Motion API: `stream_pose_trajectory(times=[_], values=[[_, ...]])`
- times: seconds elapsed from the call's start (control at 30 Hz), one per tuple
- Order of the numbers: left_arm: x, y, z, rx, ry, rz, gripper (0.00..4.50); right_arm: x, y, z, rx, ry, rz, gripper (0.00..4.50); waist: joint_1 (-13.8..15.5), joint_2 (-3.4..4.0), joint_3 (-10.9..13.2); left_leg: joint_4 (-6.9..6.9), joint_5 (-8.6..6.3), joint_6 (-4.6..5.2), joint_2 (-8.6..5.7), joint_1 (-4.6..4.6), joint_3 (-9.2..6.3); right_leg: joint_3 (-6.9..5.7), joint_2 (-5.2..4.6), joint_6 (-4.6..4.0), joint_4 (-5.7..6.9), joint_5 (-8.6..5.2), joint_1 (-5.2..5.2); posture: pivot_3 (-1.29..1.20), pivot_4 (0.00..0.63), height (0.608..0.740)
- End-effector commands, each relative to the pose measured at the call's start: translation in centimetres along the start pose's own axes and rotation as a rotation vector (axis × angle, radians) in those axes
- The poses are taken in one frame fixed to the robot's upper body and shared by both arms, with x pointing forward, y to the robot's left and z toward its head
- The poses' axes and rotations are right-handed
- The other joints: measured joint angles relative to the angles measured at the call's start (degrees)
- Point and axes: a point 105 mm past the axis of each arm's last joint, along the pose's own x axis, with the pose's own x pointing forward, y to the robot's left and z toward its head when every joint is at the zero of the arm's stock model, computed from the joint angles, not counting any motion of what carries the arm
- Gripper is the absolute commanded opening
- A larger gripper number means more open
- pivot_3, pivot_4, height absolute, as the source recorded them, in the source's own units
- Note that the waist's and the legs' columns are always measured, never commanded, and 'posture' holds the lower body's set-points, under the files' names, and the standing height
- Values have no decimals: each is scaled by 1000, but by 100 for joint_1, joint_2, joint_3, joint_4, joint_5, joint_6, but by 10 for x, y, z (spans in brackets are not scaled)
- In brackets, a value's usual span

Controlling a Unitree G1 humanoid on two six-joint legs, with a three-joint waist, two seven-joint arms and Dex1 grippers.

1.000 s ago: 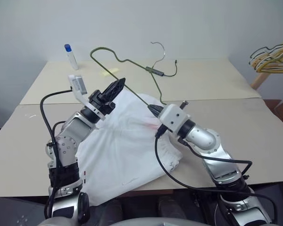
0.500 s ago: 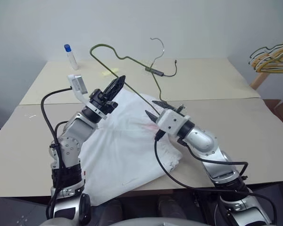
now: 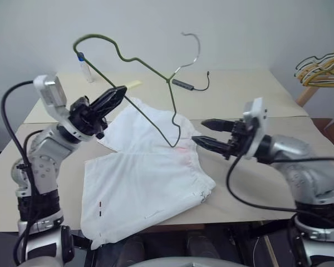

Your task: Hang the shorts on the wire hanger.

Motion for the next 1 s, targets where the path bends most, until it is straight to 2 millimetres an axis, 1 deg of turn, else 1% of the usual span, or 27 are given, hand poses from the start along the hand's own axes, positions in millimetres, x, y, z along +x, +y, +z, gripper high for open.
stream_pose_trajectory(times=[0.03, 0.13, 0.2, 0.27, 0.37, 0.43, 0.63, 0.87, 0.9, 0.97, 1.0], values=[[-3, -13, 27, -4, -51, -147, 0, -11, 12, 0, 186, 48, 210, 3771, -4, 0, 1, 0, -1, 1, 0, 0, 0, 0, 0, 1, -2, -1, 0, -62, 0, 740], [-4, -17, 29, -3, -50, -196, 0, -7, 16, 1, 212, 84, 283, 3771, -49, 0, 1, 1, -5, 8, 4, -3, 5, 4, 3, 3, -4, -2, -4, -65, 0, 740], [-1, -17, 30, -23, -75, -211, 0, 7, 19, -6, 182, 153, 311, 3771, -56, 1, 1, 0, -5, 8, 5, -4, 4, 4, 5, 3, -2, -2, -6, -66, 0, 740], [1, -17, 29, -41, -91, -226, 0, 23, 18, -10, 168, 182, 329, 3771, -58, 0, 1, 1, -5, 8, 7, -3, 3, 3, 5, 4, 0, -2, -6, -66, 0, 740], [4, -20, 21, -58, -83, -242, 0, 41, 18, -5, 152, 189, 362, 3771, -60, 0, 1, 4, -5, 7, 7, -6, 1, 3, 4, 5, 0, -1, -6, -60, 0, 740], [5, -21, 18, -60, -79, -243, 0, 47, 19, -1, 136, 190, 383, 3771, -40, 0, 1, 5, -5, 7, 6, -17, 0, 3, 2, 5, 0, 0, -15, -58, 0, 740], [7, -20, 16, -79, -91, -247, 0, 57, 21, 8, 115, 182, 429, 3771, 7, 0, 1, 9, -5, 7, 4, -26, -4, -4, -3, 4, 3, 2, -22, -51, 0, 740], [7, -19, 16, -75, -96, -243, 0, 57, 21, 13, 115, 172, 454, 3771, -4, 0, 1, 9, -5, 7, 5, -25, -5, -5, -2, 4, 5, 2, -23, -53, 0, 740], [7, -19, 16, -76, -98, -243, 0, 57, 21, 13, 113, 169, 454, 3417, -4, 0, 1, 9, -5, 7, 5, -25, -5, -5, -2, 4, 5, 2, -22, -53, 0, 740], [6, -19, 16, -82, -99, -244, 0, 57, 19, 14, 118, 162, 444, 2970, -4, 0, 1, 9, -5, 7, 5, -24, -5, -6, -2, 4, 6, 2, -22, -53, 0, 740], [6, -20, 15, -87, -98, -247, 0, 57, 18, 15, 121, 159, 436, 2578, -4, 0, 1, 9, -5, 7, 5, -23, -5, -6, -2, 4, 6, 2, -22, -57, 0, 740]])
